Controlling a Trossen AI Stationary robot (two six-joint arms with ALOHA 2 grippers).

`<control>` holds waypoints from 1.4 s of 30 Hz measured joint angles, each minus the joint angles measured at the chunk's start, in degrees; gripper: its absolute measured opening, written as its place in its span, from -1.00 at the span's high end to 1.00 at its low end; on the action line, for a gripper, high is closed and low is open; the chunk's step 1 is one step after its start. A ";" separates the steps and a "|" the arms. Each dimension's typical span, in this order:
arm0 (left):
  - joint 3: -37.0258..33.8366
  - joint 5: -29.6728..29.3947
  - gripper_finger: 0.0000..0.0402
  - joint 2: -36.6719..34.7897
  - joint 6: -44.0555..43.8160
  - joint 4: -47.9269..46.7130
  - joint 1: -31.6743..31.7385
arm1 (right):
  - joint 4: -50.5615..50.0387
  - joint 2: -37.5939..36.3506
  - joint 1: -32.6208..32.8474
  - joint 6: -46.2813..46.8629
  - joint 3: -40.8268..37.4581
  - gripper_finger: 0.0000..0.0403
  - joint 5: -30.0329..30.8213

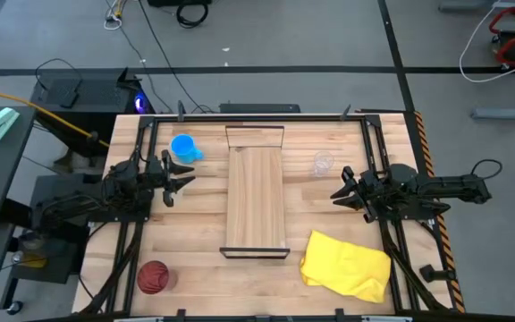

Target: Stack small to large cups/mugs on shelf

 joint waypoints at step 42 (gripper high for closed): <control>0.02 -3.33 0.27 0.01 -49.10 1.31 0.02 | -0.01 0.02 -0.01 -0.06 0.00 0.56 0.00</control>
